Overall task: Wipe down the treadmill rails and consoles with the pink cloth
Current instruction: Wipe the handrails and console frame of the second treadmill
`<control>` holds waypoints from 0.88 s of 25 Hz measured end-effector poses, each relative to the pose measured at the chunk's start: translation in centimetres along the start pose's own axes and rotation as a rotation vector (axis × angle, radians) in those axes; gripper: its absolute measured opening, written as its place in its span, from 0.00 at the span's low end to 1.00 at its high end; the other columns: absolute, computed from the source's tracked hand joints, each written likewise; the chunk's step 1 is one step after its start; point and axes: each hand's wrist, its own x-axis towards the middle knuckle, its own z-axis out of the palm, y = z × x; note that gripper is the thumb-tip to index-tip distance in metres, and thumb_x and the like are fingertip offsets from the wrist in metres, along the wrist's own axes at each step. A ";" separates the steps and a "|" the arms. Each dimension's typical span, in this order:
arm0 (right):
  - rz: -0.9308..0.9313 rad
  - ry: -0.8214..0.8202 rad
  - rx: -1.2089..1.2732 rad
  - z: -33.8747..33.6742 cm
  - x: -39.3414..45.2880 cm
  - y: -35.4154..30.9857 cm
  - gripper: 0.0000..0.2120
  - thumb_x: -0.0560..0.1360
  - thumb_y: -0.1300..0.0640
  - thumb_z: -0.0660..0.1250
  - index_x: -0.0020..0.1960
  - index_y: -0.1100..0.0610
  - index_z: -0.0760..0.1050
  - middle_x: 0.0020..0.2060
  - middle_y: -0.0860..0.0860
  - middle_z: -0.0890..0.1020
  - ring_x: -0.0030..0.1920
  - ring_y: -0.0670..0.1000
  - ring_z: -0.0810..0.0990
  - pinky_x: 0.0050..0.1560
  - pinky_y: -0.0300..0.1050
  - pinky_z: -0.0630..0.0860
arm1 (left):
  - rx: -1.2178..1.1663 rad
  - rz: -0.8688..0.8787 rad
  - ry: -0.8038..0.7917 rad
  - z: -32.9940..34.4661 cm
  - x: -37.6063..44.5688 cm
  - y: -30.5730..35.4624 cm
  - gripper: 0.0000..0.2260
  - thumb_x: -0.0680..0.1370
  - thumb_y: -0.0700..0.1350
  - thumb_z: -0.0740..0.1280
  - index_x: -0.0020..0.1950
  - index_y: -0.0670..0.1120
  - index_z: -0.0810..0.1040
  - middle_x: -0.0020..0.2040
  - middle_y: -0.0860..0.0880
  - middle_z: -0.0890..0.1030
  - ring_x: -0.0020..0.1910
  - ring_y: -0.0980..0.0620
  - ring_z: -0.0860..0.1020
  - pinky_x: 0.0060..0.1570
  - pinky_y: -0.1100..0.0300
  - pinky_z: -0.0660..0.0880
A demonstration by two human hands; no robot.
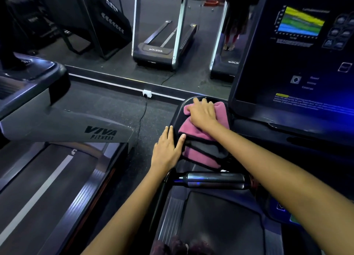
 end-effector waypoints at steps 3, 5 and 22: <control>0.111 -0.019 -0.014 0.2 3.7 0.2 0.13 0.76 0.57 0.59 0.56 0.49 0.79 0.58 0.53 0.73 0.58 0.59 0.71 0.55 0.50 0.67 | -0.019 0.000 0.022 -0.1 -0.1 0.2 0.30 0.79 0.62 0.49 0.76 0.46 0.53 0.77 0.49 0.54 0.75 0.50 0.55 0.70 0.49 0.58; 0.160 -0.043 -0.008 0.4 5.5 1.2 0.14 0.77 0.57 0.59 0.57 0.49 0.78 0.59 0.53 0.73 0.59 0.59 0.71 0.56 0.51 0.67 | -0.059 0.004 0.034 -0.2 0.1 0.2 0.30 0.79 0.61 0.49 0.76 0.46 0.55 0.77 0.48 0.56 0.75 0.50 0.56 0.70 0.50 0.58; -0.341 -0.022 0.138 1.0 0.2 -0.5 0.18 0.75 0.56 0.60 0.61 0.41 0.73 0.56 0.49 0.73 0.53 0.55 0.73 0.47 0.47 0.66 | -0.103 0.007 0.098 0.0 0.2 0.3 0.43 0.71 0.69 0.39 0.76 0.41 0.40 0.78 0.45 0.47 0.76 0.51 0.52 0.73 0.49 0.50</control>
